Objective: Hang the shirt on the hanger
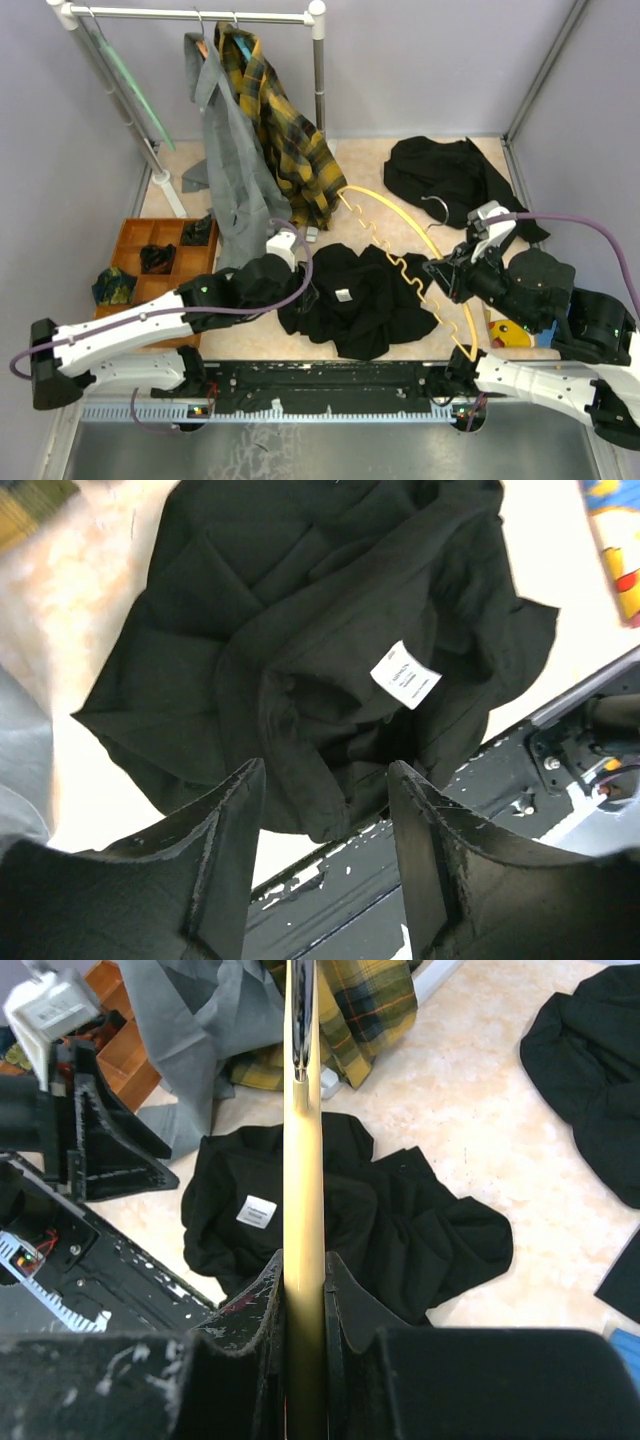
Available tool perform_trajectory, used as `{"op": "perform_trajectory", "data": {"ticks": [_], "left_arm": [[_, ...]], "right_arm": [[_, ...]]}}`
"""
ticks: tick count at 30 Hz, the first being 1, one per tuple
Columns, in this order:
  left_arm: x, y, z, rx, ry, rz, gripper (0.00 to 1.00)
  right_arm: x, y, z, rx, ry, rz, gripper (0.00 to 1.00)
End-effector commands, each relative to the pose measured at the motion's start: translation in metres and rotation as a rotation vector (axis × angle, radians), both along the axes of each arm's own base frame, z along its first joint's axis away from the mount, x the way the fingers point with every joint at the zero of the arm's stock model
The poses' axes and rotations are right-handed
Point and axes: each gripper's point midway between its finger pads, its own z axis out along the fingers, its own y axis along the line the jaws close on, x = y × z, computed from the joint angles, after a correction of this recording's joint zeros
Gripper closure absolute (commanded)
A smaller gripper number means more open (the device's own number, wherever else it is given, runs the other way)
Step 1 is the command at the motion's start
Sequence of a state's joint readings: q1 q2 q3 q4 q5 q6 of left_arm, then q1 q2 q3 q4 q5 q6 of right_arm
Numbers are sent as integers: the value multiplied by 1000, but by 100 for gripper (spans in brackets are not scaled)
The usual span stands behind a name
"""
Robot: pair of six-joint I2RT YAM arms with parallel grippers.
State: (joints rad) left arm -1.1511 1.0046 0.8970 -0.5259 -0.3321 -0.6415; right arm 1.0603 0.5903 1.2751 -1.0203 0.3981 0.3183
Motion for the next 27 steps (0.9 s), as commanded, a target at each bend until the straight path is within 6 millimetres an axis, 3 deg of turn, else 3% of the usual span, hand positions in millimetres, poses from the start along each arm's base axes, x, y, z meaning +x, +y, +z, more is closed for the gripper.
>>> {"op": "perform_trajectory", "data": {"ticks": [1,11,21,27], "left_arm": [[-3,0,-27,10,74,117,42],[-17,-13,-67,-60,144,137,47],[-11,-18,-79,-150,55,95,47],[-10,-28,-74,-215,25,56,47]], "right_arm": [[0,2,13,54,-23,5,100],[0,9,8,53,-14,23,100],[2,22,1,41,-3,49,100],[3,29,-6,26,10,66,100]]}}
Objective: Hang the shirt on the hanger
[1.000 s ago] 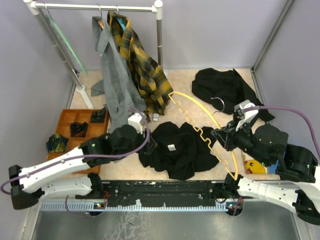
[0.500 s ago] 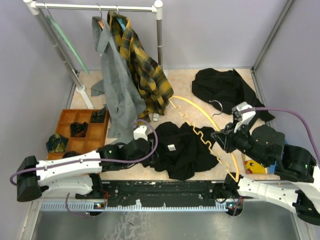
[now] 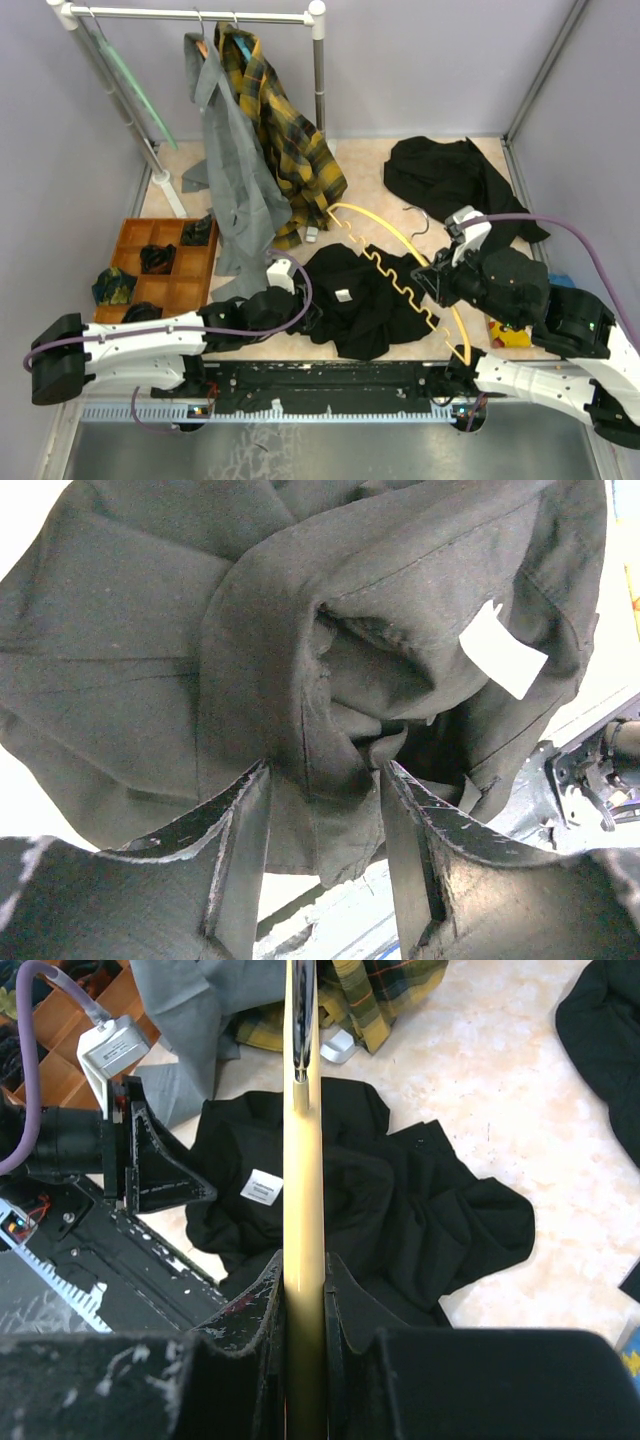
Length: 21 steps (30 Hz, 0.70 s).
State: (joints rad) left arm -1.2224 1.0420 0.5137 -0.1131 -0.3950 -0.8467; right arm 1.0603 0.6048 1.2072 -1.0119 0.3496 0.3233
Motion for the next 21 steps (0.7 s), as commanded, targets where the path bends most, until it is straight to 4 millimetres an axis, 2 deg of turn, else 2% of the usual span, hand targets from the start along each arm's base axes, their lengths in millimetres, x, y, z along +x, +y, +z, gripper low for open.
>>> {"op": "perform_trajectory", "data": {"ticks": [1,6,9,14,19,21], "left_arm": [[4,-18,24,-114,-69,-28,47],[10,-14,23,-105,-87,9,49],[14,-11,23,-95,-92,34,59],[19,3,19,-34,-92,96,82],[25,27,28,82,-119,136,97],[25,32,37,117,-132,133,99]], "right_arm": [[4,15,20,79,-42,20,100],[4,12,17,69,-39,15,100],[3,11,17,69,-36,16,100],[-2,10,17,50,-40,51,100],[-19,12,26,17,-52,177,100],[-23,7,25,-12,-42,192,100]]}}
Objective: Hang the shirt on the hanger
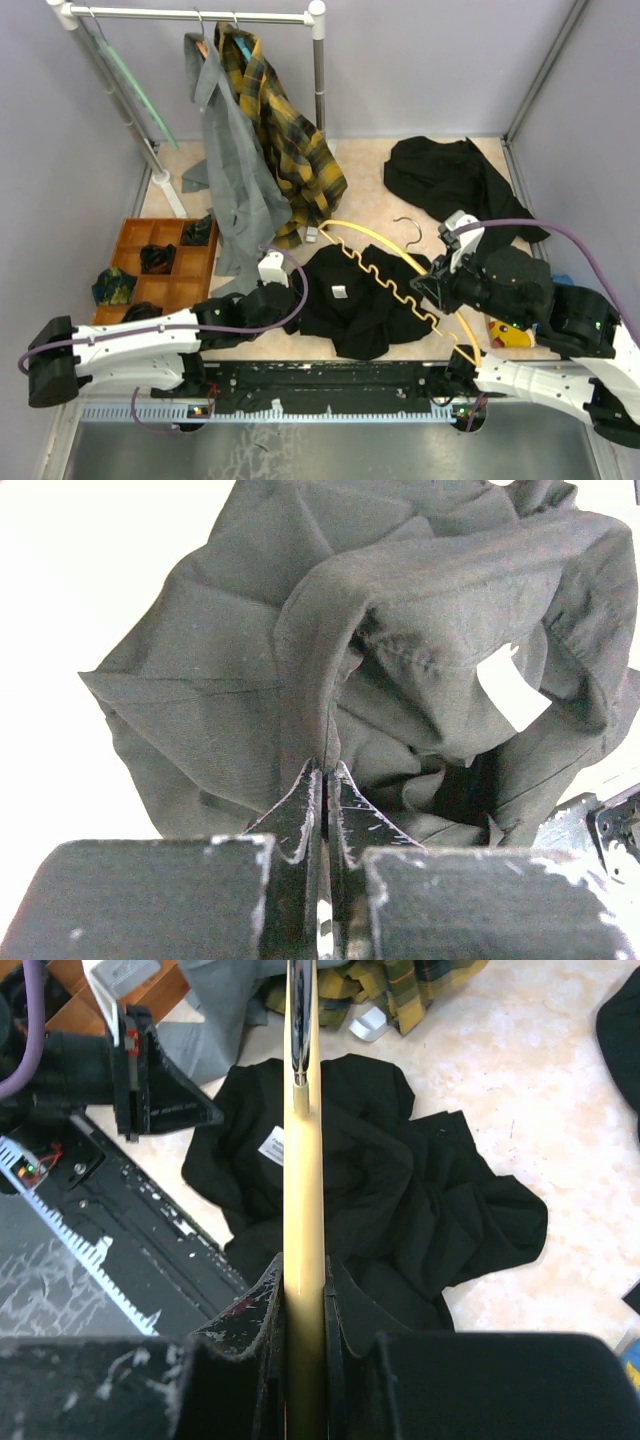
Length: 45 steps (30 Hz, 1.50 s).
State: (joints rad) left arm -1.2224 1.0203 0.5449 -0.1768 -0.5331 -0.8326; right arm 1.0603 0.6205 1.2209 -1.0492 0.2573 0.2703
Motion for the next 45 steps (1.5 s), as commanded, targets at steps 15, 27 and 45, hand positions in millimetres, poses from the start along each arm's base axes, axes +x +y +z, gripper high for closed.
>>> {"op": "perform_trajectory", "data": {"ticks": [15,27,45], "left_arm": [[8,13,66,191,-41,-54,100],[9,12,117,243,-134,-169,100],[32,-22,248,323,-397,-327,100]], "right_arm": [[-48,-1,32,-97,64,301,100],[-37,23,14,-169,83,338,100],[-4,59,53,104,-166,273,100]]}}
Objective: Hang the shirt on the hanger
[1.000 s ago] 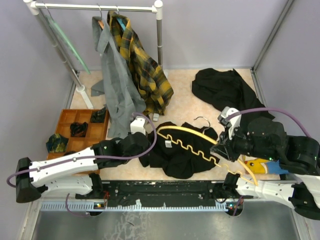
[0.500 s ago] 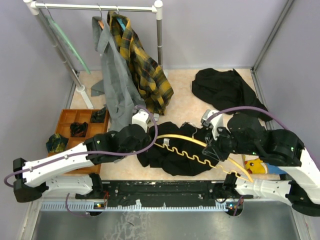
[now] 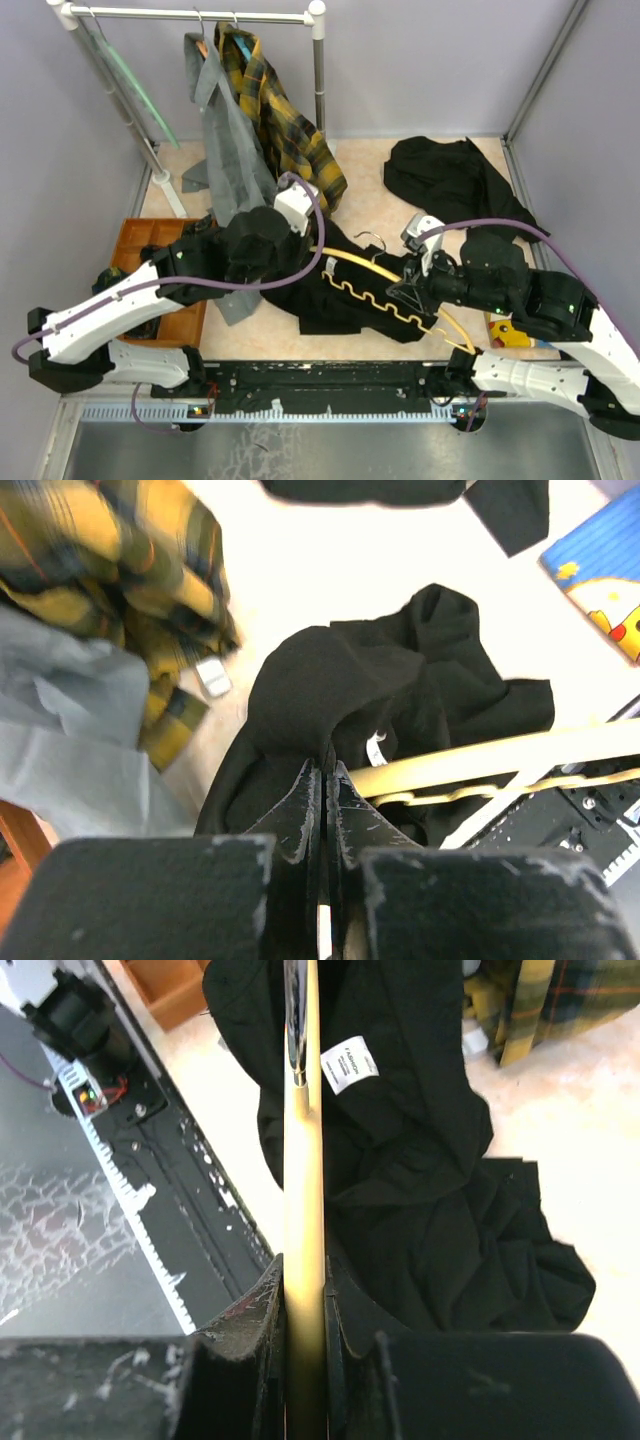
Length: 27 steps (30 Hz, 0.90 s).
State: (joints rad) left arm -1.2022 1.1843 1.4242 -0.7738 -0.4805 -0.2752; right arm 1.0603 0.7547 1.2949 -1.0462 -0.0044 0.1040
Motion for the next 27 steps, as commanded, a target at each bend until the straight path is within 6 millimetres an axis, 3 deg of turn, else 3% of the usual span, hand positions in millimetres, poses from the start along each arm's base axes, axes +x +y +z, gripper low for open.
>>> {"op": "perform_trajectory", "data": {"ticks": [1,4,7,11,14,22,25,27], "left_arm": [[13,-9,51,37,-124,-53,100],[19,-24,79,36,-171,-86,100],[21,-39,95,37,-189,-130,100],[23,-57,116,33,-228,-189,100],[27,-69,144,-5,-285,-209,100],[26,-110,208,-222,-419,-293,100],[27,-117,235,-295,-476,-296,100],[27,-118,246,-329,-504,-294,100]], "right_arm": [[20,16,54,231,-166,-44,100],[27,14,64,285,-200,-89,100],[30,13,71,325,-223,-111,100],[28,6,96,383,-290,-100,100],[30,-19,126,427,-358,-172,100],[31,-111,215,575,-588,-423,100],[24,-135,248,626,-645,-456,100],[21,-137,255,621,-655,-442,100]]}}
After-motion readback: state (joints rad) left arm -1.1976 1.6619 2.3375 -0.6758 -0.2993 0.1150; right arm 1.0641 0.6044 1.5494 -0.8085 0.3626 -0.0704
